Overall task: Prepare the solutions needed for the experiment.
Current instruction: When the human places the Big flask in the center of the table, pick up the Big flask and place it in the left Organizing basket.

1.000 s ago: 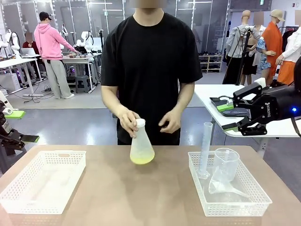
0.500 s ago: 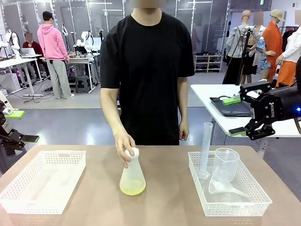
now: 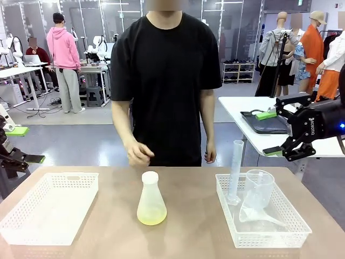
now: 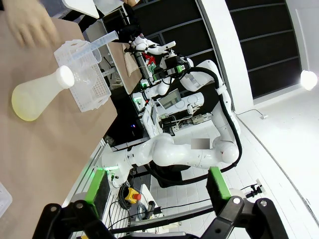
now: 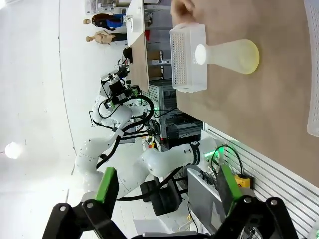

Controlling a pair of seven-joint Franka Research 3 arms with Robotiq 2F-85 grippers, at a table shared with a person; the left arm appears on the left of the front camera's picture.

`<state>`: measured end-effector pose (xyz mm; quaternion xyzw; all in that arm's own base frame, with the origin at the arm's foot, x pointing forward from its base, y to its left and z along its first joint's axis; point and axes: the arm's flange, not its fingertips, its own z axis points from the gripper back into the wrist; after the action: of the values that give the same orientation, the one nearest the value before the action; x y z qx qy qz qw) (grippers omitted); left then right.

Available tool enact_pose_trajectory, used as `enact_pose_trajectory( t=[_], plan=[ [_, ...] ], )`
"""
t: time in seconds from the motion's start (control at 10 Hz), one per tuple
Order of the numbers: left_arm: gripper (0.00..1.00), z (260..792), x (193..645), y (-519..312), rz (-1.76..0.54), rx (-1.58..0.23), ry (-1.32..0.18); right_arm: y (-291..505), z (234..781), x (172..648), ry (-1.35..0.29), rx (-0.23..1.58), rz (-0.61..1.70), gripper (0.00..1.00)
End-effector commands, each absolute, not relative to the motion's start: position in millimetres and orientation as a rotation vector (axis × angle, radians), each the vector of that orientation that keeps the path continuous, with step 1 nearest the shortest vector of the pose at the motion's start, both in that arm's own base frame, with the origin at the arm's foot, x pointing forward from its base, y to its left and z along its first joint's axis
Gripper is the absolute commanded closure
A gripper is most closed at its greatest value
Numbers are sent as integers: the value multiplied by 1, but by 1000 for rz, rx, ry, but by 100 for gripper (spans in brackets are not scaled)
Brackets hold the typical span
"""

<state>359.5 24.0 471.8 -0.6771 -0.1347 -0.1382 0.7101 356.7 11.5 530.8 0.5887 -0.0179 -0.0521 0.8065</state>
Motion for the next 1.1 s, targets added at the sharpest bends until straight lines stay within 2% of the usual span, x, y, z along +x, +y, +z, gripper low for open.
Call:
enact_pose_trajectory(
  t=[0.0, 1.0],
  plan=[
    [0, 474, 359, 24, -318, -1507, -296, 12, 533, 356, -45, 1260, -104, 0],
    [0, 474, 359, 24, -318, -1507, -296, 12, 533, 356, -45, 1260, -104, 0]
  ],
)
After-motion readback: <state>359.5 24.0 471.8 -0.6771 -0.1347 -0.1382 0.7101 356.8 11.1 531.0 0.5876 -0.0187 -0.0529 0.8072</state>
